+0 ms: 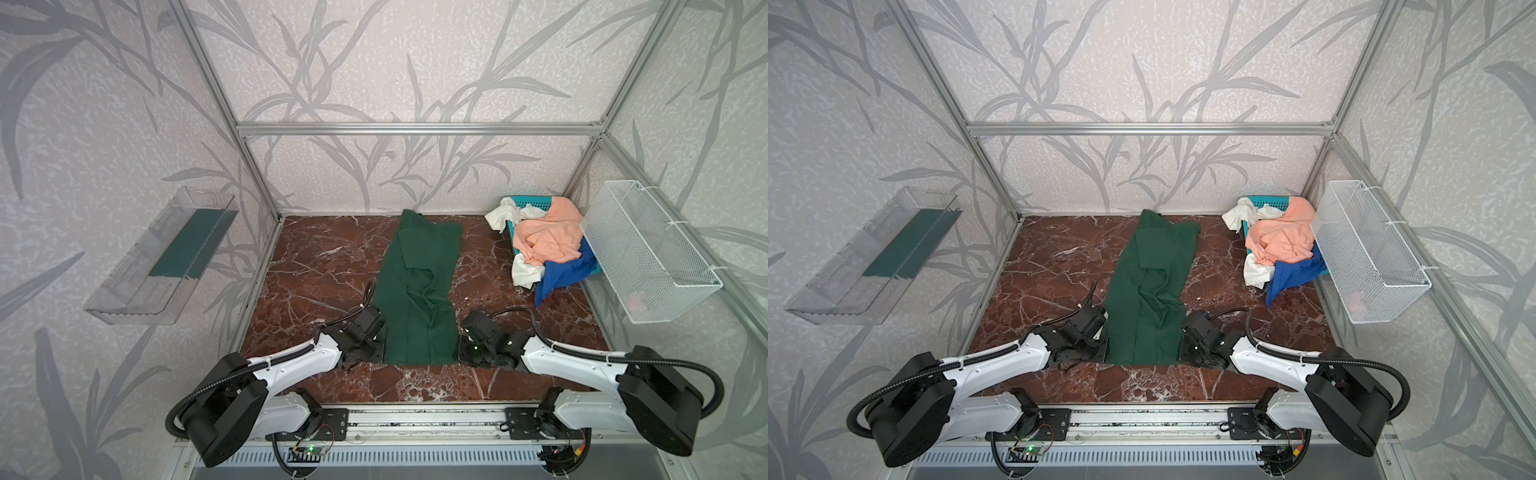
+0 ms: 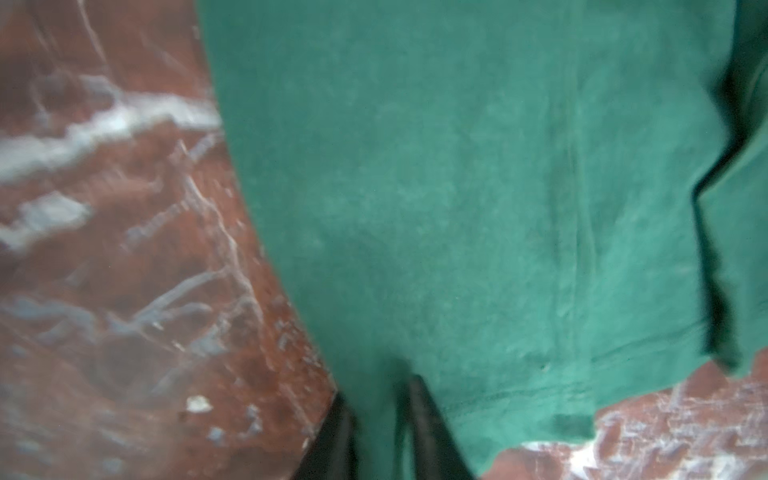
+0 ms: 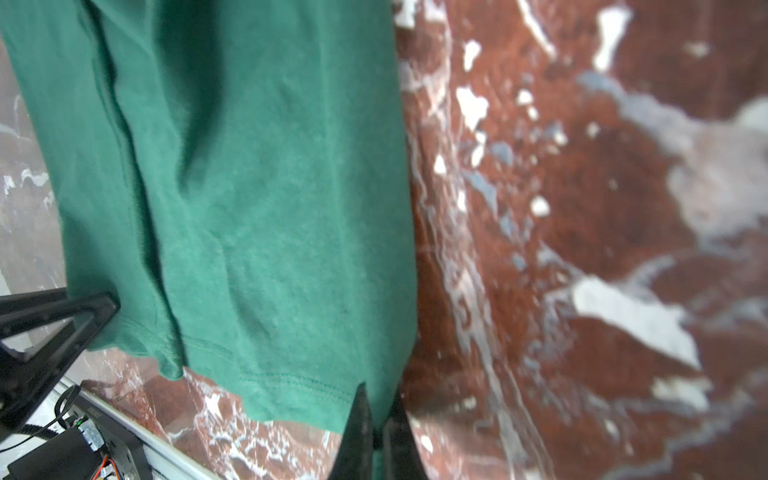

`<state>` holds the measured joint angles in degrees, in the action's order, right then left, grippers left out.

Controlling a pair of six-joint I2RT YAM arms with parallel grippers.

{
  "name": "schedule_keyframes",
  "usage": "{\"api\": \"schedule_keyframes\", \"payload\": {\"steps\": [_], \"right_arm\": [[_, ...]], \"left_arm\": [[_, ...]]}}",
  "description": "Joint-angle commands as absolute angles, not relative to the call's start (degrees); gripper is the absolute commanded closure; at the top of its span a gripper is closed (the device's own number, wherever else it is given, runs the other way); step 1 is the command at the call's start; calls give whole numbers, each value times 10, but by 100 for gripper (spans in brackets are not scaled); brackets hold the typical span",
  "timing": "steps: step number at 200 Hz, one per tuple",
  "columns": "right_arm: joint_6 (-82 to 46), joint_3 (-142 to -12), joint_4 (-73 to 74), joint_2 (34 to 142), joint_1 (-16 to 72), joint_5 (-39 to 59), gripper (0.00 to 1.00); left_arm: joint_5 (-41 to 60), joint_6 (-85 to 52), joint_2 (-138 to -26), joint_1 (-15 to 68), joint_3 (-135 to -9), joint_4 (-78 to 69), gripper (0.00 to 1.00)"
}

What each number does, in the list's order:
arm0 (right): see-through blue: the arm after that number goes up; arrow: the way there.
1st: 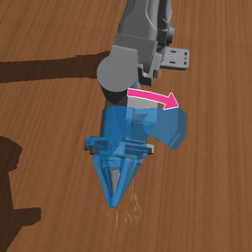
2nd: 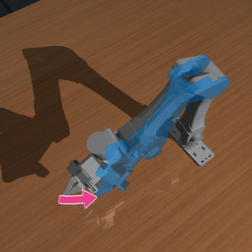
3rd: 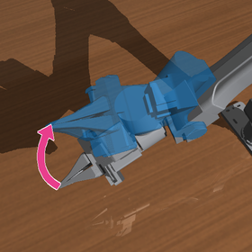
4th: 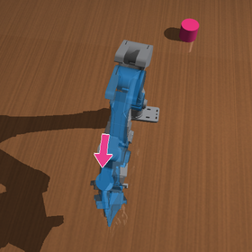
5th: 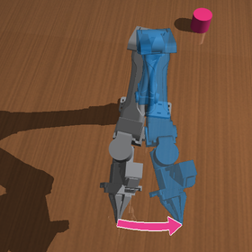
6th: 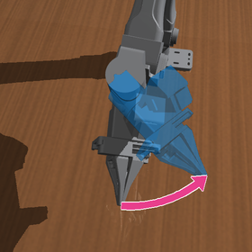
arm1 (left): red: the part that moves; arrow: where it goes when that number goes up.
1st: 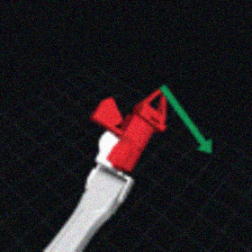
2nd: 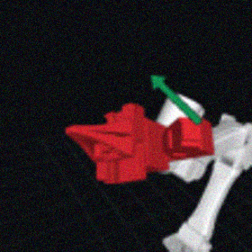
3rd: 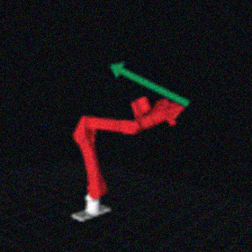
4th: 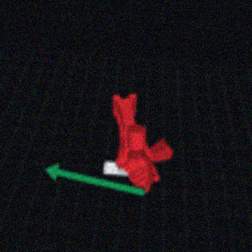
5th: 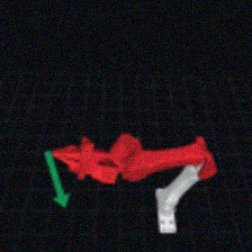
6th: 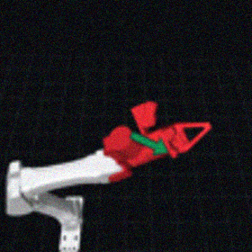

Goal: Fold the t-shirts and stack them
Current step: 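Grasp the near end of the shirt strip with both grippers, then lift the near end and fold it over toward the far end with both grippers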

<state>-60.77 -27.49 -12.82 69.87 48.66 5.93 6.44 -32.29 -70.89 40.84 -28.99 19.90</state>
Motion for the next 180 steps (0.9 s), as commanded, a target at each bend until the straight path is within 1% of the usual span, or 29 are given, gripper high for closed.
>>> {"api": "schedule_keyframes", "payload": {"steps": [1,32,38,42,65,96,129,149,154,180], "right_arm": [[-649,-261,-185,651,510,10,100],[-687,-249,-258,578,536,-23,100],[-694,-246,-273,561,538,-29,100],[-697,-243,-280,550,539,-32,100],[-712,-224,-297,491,545,-40,100],[-730,-224,-342,456,559,-59,100],[-743,-224,-342,475,577,-63,100],[-751,-230,-336,507,583,-65,100],[-752,-231,-333,515,601,-65,100],[-761,-238,-322,541,615,-68,100]], "left_arm": [[96,-315,-692,414,-286,210,88],[107,-334,-650,435,-279,220,89],[109,-339,-641,441,-277,221,87],[111,-343,-635,445,-275,222,85],[116,-366,-601,466,-260,217,63],[119,-375,-563,476,-229,206,51],[115,-374,-547,476,-210,201,50],[122,-366,-556,477,-205,190,49],[126,-363,-559,477,-203,186,48],[141,-352,-578,477,-201,171,48]]}}
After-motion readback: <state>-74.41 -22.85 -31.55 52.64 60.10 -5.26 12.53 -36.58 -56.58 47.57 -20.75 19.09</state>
